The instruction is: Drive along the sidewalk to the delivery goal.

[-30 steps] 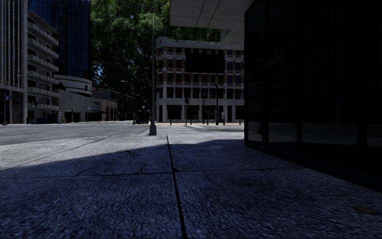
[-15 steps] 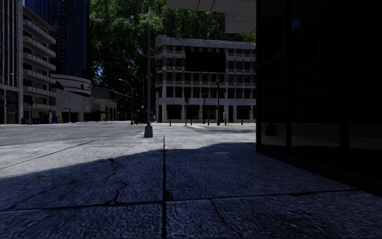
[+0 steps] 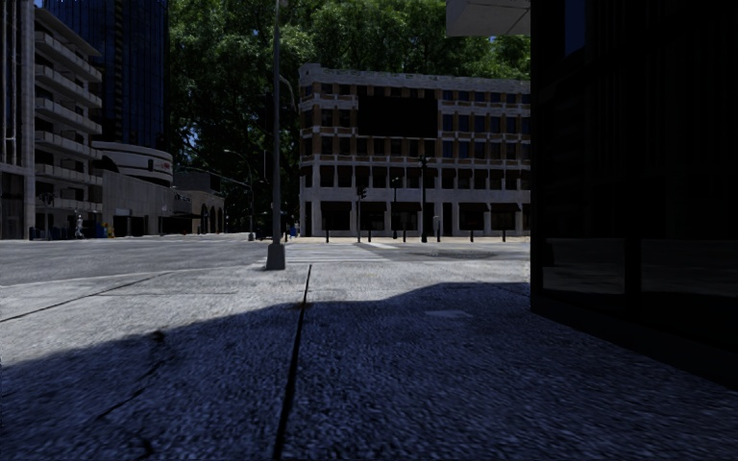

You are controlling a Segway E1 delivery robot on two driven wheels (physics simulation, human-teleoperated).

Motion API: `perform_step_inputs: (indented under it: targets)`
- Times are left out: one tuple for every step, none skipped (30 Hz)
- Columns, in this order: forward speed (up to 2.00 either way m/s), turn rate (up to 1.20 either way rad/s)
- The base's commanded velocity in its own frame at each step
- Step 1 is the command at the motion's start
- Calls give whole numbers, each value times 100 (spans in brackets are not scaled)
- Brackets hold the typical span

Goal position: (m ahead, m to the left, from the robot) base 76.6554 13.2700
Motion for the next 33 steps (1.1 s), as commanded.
perform_step_inputs:
  targets:
    - [200,0]
    - [200,0]
    - [200,6]
    - [200,13]
    - [200,13]
    - [200,17]
    - [200,18]
    - [200,18]
    - [200,18]
    - [200,18]
    - [200,18]
    - [200,18]
    - [200,18]
    - [200,18]
    - [200,18]
    - [200,18]
    - [200,18]
    - [200,18]
    - [200,18]
    - [200,18]
    - [200,19]
    - [200,20]
    - [200,20]
    - [200,20]
    - [200,20]
    - [200,20]
    - [200,21]
    - [200,22]
    - [200,22]
    - [200,22]
    - [200,22]
    - [200,23]
    - [200,29]
